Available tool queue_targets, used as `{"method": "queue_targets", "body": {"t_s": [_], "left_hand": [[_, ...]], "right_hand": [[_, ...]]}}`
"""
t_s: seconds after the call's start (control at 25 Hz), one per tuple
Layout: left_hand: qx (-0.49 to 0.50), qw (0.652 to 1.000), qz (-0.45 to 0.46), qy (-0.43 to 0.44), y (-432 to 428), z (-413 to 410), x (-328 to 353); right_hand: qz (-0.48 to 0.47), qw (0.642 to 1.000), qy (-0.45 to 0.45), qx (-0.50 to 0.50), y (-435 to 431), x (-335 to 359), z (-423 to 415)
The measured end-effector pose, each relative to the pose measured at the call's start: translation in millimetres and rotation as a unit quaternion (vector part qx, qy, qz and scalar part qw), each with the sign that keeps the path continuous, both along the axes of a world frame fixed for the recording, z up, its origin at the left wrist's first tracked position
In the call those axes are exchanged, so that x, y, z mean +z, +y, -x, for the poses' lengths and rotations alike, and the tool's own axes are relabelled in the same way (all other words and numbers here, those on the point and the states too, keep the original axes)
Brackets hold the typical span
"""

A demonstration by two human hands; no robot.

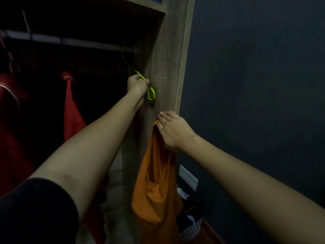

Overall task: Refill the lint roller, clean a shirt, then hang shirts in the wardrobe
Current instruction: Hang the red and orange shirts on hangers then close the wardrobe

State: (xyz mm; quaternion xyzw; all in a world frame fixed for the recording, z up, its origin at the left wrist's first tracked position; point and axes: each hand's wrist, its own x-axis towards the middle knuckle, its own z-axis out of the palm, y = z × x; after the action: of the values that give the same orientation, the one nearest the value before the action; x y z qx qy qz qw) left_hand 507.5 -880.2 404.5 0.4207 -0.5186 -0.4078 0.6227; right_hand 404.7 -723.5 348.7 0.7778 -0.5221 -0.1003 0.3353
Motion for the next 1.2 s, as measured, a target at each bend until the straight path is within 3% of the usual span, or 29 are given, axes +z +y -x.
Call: {"method": "queue_targets", "body": {"t_s": [0.2,0.36,0.48,0.6,0.72,0.92,1.08,1.2], "left_hand": [[-0.021,0.998,0.007,0.055,47,-17,0],[0.012,0.998,0.010,0.059,115,-48,-44],[0.089,0.996,-0.010,-0.005,167,-97,-83],[0.180,0.971,0.014,-0.159,215,-160,-97],[0.243,0.923,0.082,-0.287,261,-215,-103],[0.261,0.905,0.096,-0.323,310,-302,-114],[0.249,0.895,0.117,-0.350,335,-347,-129],[0.200,0.885,0.160,-0.389,344,-346,-138]], "right_hand": [[-0.010,1.000,-0.009,-0.009,0,1,-2],[-0.017,0.999,-0.014,-0.028,2,4,-8],[-0.030,0.997,-0.044,-0.050,4,6,-16],[-0.070,0.987,-0.125,-0.079,7,10,-29],[-0.129,0.939,-0.305,-0.096,7,10,-44],[-0.150,0.853,-0.494,-0.074,28,9,-77],[-0.150,0.810,-0.563,-0.065,57,14,-91],[-0.173,0.815,-0.551,-0.039,85,17,-113]]}}
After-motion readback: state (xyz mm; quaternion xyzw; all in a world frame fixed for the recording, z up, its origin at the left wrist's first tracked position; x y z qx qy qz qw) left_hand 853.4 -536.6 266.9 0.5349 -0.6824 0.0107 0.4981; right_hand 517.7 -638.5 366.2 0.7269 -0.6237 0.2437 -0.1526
